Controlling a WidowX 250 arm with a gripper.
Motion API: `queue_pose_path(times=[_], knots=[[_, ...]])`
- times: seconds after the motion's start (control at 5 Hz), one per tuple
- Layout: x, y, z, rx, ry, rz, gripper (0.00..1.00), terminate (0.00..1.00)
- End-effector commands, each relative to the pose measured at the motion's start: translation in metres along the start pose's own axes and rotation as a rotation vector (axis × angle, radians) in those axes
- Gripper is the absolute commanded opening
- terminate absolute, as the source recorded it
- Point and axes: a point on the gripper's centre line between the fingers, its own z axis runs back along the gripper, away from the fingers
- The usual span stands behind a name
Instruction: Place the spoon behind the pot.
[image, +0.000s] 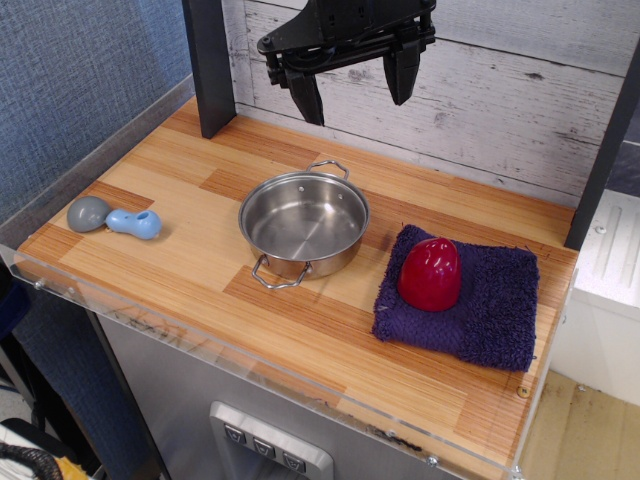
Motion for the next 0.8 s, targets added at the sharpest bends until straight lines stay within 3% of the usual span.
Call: queue_pose_path(times=[0.0, 0.6], knots=[[0.0, 0.0, 0.0, 0.0, 0.0, 0.0, 1.0, 0.0], [0.012, 0.09, 0.003, 0.101, 0.007, 0.557, 1.0, 0.0]])
